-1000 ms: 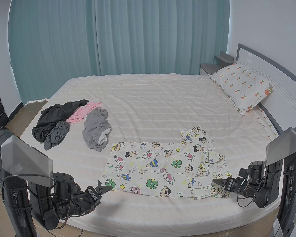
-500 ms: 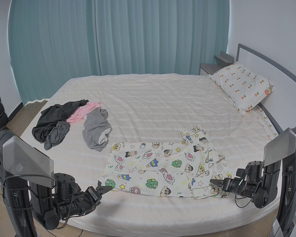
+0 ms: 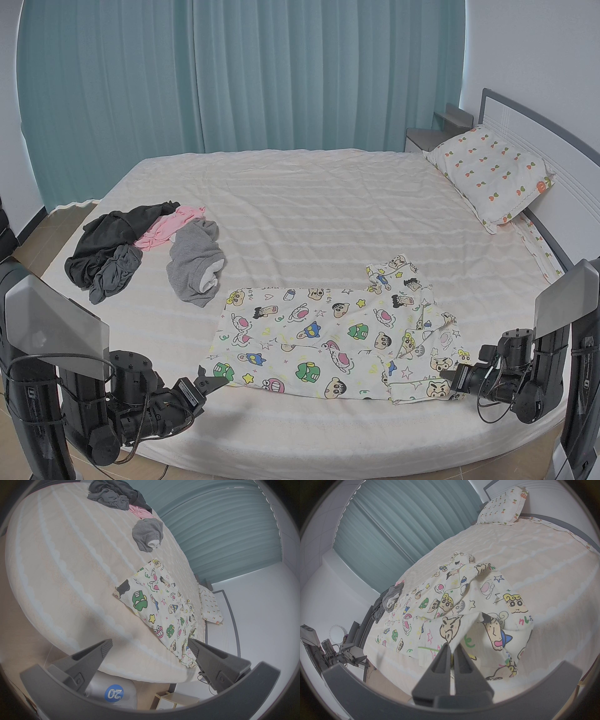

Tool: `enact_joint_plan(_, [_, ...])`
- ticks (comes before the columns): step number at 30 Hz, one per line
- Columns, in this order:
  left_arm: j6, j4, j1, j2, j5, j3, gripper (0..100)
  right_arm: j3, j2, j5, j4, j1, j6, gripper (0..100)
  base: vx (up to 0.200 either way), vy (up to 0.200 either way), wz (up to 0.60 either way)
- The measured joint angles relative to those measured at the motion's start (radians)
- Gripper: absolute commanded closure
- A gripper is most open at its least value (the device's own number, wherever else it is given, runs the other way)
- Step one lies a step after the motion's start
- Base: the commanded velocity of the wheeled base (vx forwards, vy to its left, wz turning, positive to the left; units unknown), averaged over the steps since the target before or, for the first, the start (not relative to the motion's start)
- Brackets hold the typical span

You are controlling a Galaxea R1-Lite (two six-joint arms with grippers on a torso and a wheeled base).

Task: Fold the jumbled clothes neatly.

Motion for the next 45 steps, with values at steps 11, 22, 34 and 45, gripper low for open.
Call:
enact_joint_plan(11, [0.000,0.000,0.000,0.000,0.000,0.001,0,0.031,-0.009,-0.016,0.000,0.014,0.002,100,0.000,0.000,0.00])
enact_joint_plan(22, [0.002,0.000,-0.007,0.000,-0.011,0.004,0,0.021,-0.027,-0.054,0.000,0.009,0.006,0,0.000,0.000,0.00])
enact_joint_plan(34, [0.033,0.000,-0.006,-0.030,-0.022,0.000,0,0.008,-0.162,-0.084,0.000,-0.006,0.061,0,0.000,0.000,0.00])
enact_joint_plan(45, [0.034,0.000,-0.014,-0.037,-0.038,0.002,0,0.006,-0.159,-0.084,0.000,0.003,0.065,0,0.000,0.000,0.00])
